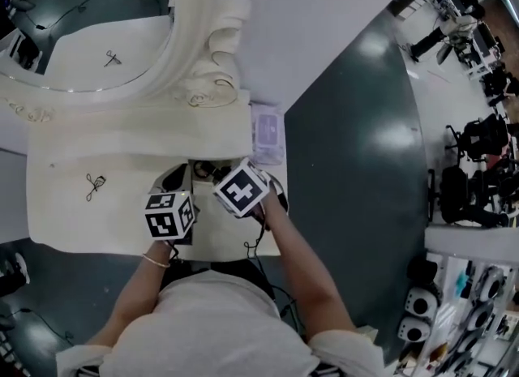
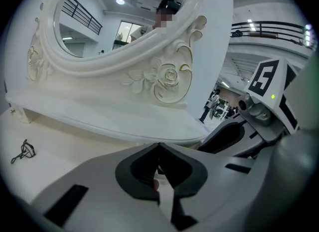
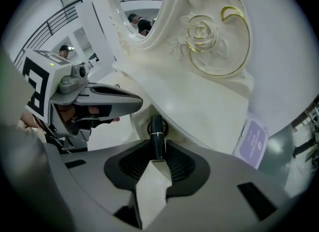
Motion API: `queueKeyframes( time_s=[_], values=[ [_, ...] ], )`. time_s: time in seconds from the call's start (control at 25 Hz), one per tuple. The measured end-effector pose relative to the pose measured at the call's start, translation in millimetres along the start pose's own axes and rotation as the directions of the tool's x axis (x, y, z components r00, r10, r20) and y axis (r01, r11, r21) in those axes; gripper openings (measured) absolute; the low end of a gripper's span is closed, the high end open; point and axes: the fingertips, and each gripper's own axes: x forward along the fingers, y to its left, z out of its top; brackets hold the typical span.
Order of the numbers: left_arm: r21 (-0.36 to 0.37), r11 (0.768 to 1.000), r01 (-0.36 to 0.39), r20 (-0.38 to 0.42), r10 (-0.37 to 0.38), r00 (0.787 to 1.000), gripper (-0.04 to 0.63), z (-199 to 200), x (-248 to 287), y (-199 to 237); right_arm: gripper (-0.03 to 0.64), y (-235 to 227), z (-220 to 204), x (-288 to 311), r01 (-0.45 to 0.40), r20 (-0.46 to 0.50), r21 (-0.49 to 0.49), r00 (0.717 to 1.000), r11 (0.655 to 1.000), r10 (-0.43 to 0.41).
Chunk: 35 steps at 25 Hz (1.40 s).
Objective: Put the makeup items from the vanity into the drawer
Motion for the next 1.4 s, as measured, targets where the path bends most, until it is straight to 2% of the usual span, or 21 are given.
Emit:
queueKeyframes(
  time_s=[0.24,0.56,0.8,1.4],
  values=[
    [-0.019,0.999,-0.037,-0.002,0.037,0.999,0.003,-2,3,2,0.103,-10,4,2,-0.02,0.006,-0.023,1.0,1.0,0.02],
    [-0.026,0.998,-0.061,-0.004,0.061,0.998,0.003,-2,4,8,0.104,-6,8,7,-0.08,0.051,0.032,0.996,0.996,0.079],
    [-0.023,0.998,-0.058,-0.007,0.058,0.998,0.003,-3,4,9,0.137,-26,12,2,0.005,0.088,0.046,0.996,0.999,-0.009],
    [0.021,1.0,-0.009,0.004,0.009,1.0,0.003,-3,-15,18,0.137,-15,17,-10,0.086,0.171,0.126,0.979,0.988,-0.107]
  ],
)
